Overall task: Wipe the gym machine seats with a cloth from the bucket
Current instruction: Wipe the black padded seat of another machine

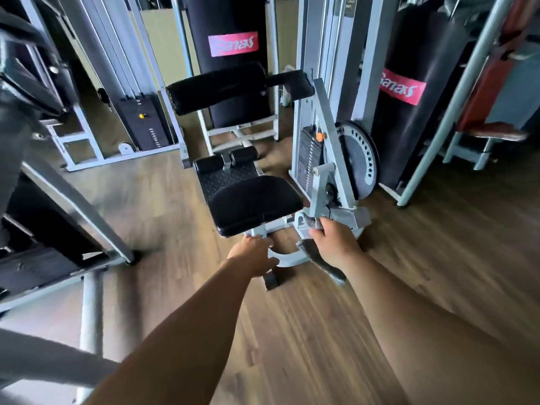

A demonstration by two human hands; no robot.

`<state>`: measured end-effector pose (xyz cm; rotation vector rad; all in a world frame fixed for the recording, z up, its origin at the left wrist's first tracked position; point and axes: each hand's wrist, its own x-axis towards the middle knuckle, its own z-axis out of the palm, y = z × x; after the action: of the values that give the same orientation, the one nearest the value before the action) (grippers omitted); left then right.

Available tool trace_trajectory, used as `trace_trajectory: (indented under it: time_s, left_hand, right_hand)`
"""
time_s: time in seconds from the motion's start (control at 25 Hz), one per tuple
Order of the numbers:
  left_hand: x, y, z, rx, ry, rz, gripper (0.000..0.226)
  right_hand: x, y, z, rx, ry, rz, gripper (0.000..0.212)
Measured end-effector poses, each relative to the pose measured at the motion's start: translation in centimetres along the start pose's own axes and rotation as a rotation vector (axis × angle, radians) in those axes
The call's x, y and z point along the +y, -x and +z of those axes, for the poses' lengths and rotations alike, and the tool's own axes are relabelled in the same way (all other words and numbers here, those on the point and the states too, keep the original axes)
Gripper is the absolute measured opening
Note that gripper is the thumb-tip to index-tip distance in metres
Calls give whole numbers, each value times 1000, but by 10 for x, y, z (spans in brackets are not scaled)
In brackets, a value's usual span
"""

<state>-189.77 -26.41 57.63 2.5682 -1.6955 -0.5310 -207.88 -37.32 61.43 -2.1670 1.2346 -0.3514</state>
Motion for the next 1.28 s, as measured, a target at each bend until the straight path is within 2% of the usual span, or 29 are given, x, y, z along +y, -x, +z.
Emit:
trace_trajectory:
  time_s: [0.24, 0.44, 0.6, 0.68, 0.76, 0.92, 1.12, 1.28]
  left_hand:
    - [-47, -118, -8, 39, 67, -142, 55]
    - [-83, -220, -4, 38, 122, -305, 63]
    - [-108, -283, 5, 63, 171, -390, 68]
    - [-118, -295, 13, 86, 164, -403, 69]
    - [-142, -336, 36, 80, 180, -446, 70]
    - [-179, -382, 77, 115, 141, -462, 70]
    - [-209, -403, 125, 147, 122, -463, 70]
    - [-211, -403, 135, 186, 111, -455, 70]
  right_hand:
    - [-9, -155, 39, -111, 41, -72, 29]
    - [-2, -303, 80, -249, 85, -112, 37]
    - [-2, -395, 110, -337, 145, -199, 32]
    - [-1, -413, 121, -365, 168, -233, 31]
    - [10, -460, 158, -391, 226, -284, 26]
    - [35, -497, 222, -400, 344, -403, 26]
    - [66, -501, 284, -498, 472, -558, 67]
    - [83, -479, 283, -511, 565, -703, 72]
